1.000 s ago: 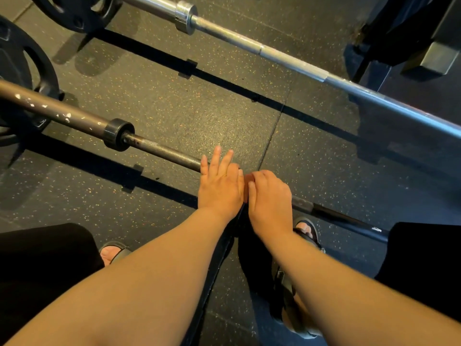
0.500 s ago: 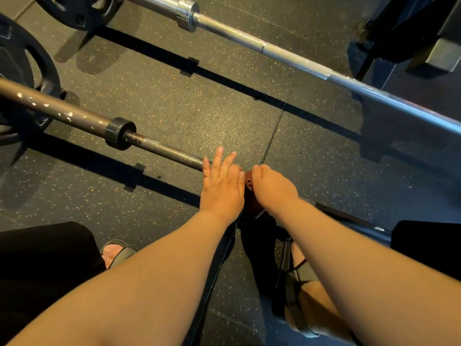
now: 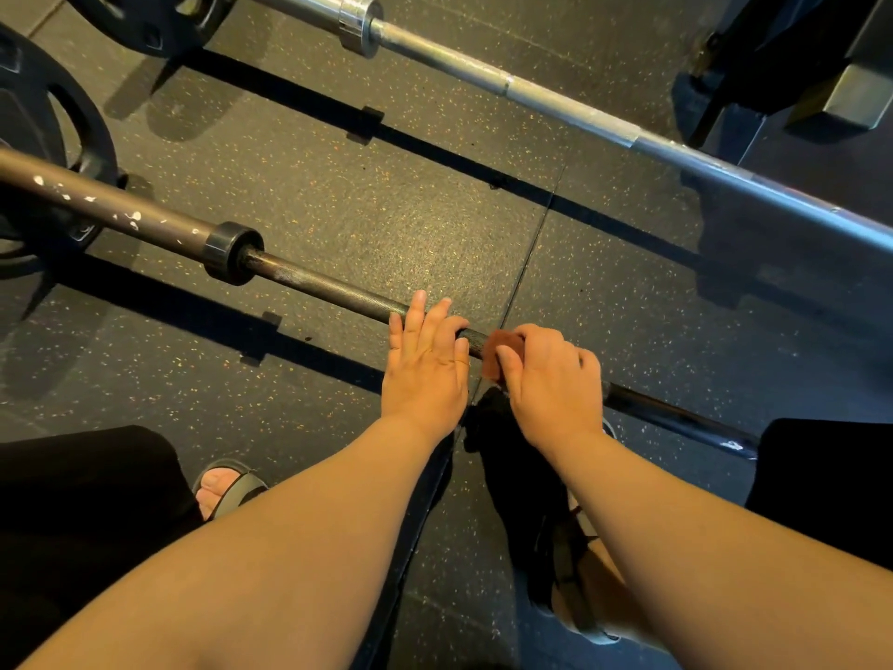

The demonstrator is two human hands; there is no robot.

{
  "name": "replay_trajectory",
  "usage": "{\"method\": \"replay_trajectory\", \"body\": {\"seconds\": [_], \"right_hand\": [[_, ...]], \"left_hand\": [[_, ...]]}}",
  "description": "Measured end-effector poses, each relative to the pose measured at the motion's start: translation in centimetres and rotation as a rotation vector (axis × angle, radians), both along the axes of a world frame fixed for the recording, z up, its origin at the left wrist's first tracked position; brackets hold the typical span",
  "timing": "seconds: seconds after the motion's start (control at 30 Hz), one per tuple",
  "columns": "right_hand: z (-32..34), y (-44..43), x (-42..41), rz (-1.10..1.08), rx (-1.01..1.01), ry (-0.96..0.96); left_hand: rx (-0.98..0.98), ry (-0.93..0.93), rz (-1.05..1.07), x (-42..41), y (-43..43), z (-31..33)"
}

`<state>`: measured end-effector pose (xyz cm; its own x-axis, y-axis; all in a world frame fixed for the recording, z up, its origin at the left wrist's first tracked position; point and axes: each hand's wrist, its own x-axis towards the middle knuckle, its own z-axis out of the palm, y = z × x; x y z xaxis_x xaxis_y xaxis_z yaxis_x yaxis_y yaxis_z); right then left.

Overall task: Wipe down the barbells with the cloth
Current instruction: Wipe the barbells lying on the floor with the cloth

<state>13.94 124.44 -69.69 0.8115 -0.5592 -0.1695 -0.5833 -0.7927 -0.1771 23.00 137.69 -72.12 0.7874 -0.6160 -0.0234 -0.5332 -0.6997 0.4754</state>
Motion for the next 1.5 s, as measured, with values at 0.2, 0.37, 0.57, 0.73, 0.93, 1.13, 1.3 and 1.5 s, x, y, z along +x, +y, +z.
{"method": "replay_trajectory", "body": {"seconds": [0.2,0.37,0.57,0.73,0.93,1.13,1.3,1.5], "right_hand": [[-0.1,0.0,-2.3,-0.103,-0.034,-0.041],[-1.1,3.0,-0.1,0.029,-0.059,-0.037],[1.1,0.5,3.5,0.006,0.134,0.093],[0.4,1.6,2.4,0.016,0.11,-0.032],[-0.4,-1.2,-4.3,-0.004,0.077,-0.228],[-1.2,1.6,-0.1,-0.138,-0.007,-0.051],[-0.4,2.2,0.8,0.053,0.186,-0.183],[0.5,-1.9,-5.3,-0.313,0.071,-0.165]], "left_hand": [[0.028,-0.035,0.014,-0.1,-0.4,0.3],[0.146,-0.068,-0.034,0.6,-1.2,0.7],[0.151,-0.013,-0.062,0.7,-1.2,0.9],[0.179,0.028,-0.07,0.6,-1.3,1.4],[0.217,0.011,-0.083,0.7,-1.3,1.3],[0.24,0.01,-0.057,0.6,-1.8,1.5],[0.271,0.068,-0.073,0.9,-1.6,2.1],[0.258,0.058,-0.062,0.7,-1.8,2.3]]}}
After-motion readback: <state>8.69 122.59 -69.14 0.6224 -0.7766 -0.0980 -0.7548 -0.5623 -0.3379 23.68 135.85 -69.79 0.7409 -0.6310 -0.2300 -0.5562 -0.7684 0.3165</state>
